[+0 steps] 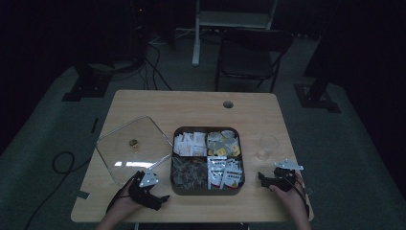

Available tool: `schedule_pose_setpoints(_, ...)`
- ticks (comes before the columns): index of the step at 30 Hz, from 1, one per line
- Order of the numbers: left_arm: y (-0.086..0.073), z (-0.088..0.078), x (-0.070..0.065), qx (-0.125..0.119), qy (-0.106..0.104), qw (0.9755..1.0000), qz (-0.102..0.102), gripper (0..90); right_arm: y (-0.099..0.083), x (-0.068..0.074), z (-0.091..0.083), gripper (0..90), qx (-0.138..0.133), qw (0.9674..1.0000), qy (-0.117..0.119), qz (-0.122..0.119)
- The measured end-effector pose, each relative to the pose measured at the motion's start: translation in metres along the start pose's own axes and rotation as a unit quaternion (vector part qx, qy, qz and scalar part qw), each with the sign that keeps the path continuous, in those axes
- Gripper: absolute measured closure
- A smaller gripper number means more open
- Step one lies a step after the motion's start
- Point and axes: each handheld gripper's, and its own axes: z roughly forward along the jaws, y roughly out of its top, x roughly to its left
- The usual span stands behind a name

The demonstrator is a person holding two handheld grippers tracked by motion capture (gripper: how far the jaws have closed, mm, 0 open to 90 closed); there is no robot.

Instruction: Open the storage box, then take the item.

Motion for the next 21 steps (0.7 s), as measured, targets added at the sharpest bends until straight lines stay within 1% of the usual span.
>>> schedule_pose_setpoints(5, 0.000, 0.000, 0.000, 0.000, 0.000, 1.0000, 0.000, 1.6, 0.000, 0.002, 0.000, 11.3, 0.001, 1.0000, -0.004, 0.004)
schedule_pose_setpoints(7, 0.000, 0.000, 0.000, 0.000, 0.000, 1.0000, 0.000, 1.6, 0.000, 0.003, -0.002, 11.5, 0.004, 1.0000, -0.001, 0.006)
schedule_pose_setpoints(9, 0.000, 0.000, 0.000, 0.000, 0.000, 1.0000, 0.000, 1.6, 0.000, 0.004, -0.004, 11.5, 0.005, 0.9999, 0.007, 0.013)
schedule_pose_setpoints(11, 0.000, 0.000, 0.000, 0.000, 0.000, 1.0000, 0.000, 1.6, 0.000, 0.005, -0.006, 11.6, 0.008, 0.9999, 0.008, 0.007)
schedule_pose_setpoints(14, 0.000, 0.000, 0.000, 0.000, 0.000, 1.0000, 0.000, 1.6, 0.001, 0.008, -0.009, 11.6, 0.008, 0.9998, 0.016, 0.005)
schedule_pose_setpoints(21, 0.000, 0.000, 0.000, 0.000, 0.000, 1.0000, 0.000, 1.6, 0.007, 0.022, -0.019, 11.6, 0.006, 0.9993, 0.033, -0.015)
